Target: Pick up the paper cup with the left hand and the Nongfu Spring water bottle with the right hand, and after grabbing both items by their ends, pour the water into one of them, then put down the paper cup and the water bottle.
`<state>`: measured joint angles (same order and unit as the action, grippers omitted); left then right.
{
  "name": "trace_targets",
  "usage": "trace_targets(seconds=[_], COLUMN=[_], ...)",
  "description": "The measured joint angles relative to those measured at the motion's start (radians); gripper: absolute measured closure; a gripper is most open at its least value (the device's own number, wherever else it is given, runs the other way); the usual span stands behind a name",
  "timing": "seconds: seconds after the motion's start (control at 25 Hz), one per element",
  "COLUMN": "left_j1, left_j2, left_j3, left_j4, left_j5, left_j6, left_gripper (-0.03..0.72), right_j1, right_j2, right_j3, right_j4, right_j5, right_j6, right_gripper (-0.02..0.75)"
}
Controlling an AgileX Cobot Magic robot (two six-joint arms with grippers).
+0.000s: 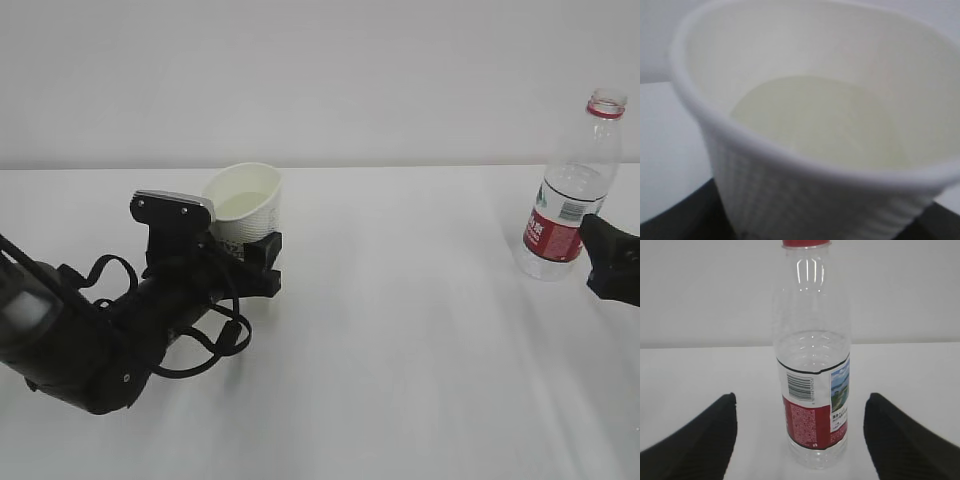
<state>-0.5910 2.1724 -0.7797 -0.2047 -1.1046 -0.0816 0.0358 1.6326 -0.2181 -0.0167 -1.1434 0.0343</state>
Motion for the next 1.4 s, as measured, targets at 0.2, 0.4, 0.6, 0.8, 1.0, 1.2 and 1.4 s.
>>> trace_targets(seconds=[0.2,0.4,0.6,0.8,1.0,1.2,1.4], left_j1=[0.002,0.022,0.05,0.098,0.141,0.168,0.182], left_j2=[0.0,0.0,0.0,0.0,0.0,0.017,0.045], left_j3=[0.0,0.0,0.0,0.0,0.0,0.0,0.0], left_j4=[-0.107,-0.207,-0.278,-0.282,-0.278,-0.256,-0.221], left_j5=[0.0,-0.001,-0.001,-0.001,-0.001,-0.006,-0.019], left_j6=[0.002,0.004,0.006,0.006,0.006,0.006,0.006], left_gripper=[0.169,0.169,0.169,0.169,0.169,0.169,0.17], right_j1=[0.0,0.0,0.0,0.0,0.0,0.0,0.0], right_j2=[0.0,0.0,0.0,0.0,0.0,0.0,0.0], right_j3=[0.0,0.0,0.0,0.0,0.0,0.0,0.0], right_j4=[0.0,0.0,0.0,0.0,0.0,0.0,0.0], right_j5=[0.0,0.0,0.0,0.0,0.0,0.0,-0.002], right_j6=[0.0,0.0,0.0,0.0,0.002,0.002,0.002], right_gripper=[0.143,0.143,0.143,0.143,0.144,0.144,0.144])
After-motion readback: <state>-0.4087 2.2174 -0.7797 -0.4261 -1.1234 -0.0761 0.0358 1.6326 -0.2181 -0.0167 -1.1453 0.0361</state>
